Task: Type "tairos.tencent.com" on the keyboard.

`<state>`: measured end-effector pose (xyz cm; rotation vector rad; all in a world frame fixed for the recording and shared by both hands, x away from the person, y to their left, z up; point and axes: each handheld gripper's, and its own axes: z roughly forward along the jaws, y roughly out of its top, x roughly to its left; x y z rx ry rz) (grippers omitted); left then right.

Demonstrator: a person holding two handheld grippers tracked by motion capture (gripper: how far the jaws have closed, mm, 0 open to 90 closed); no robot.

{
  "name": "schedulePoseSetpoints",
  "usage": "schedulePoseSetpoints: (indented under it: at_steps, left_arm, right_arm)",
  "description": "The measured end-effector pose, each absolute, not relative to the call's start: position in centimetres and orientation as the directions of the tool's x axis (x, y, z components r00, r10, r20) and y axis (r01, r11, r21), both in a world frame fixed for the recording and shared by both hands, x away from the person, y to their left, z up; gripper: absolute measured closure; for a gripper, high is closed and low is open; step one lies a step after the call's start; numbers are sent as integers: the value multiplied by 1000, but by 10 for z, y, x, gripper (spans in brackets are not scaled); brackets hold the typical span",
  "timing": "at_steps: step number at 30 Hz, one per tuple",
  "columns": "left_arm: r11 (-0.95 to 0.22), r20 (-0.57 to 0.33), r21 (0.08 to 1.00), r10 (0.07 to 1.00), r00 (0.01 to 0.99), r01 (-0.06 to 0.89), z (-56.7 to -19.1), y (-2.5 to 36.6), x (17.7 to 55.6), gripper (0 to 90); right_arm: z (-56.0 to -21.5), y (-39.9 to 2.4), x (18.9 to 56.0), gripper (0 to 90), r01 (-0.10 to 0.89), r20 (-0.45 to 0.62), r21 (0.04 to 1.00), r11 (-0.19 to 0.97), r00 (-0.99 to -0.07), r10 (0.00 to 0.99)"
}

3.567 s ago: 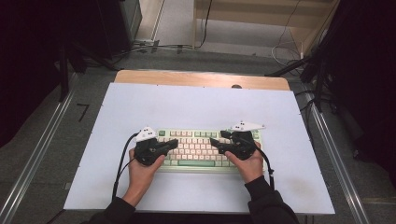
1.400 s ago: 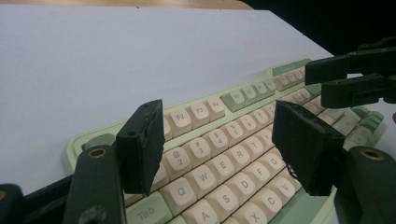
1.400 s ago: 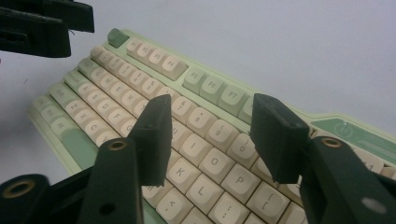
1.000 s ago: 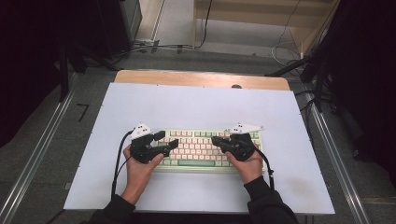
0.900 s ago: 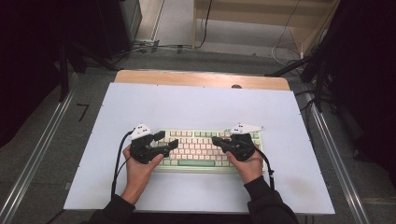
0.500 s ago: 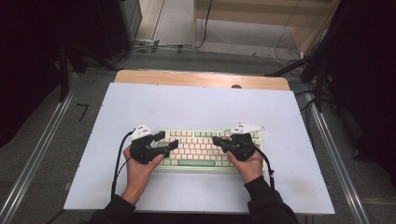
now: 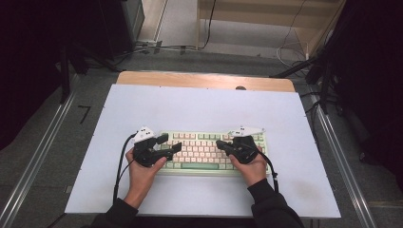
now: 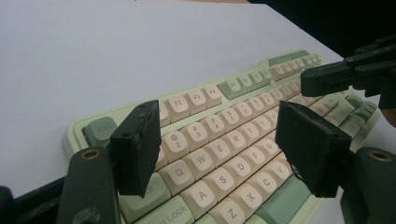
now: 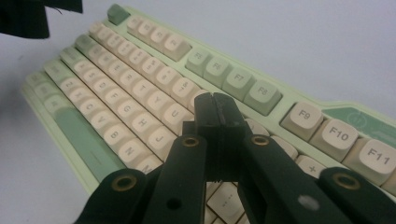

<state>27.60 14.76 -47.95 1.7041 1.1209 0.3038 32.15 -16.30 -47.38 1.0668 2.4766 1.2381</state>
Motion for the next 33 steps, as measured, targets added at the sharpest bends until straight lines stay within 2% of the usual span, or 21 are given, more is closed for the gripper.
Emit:
schedulePoseSetpoints:
  at_steps: [16,33]
  left_arm:
    - [-39,-301,843,793,530,537,-481,148,277,321]
    - [-38,-303,842,792,530,538,-481,148,277,322]
  right_arm:
    - [-484,-159,323,872,535,132,723,438,-729,672]
    - [-483,-159,322,872,517,119,738,433,-733,670]
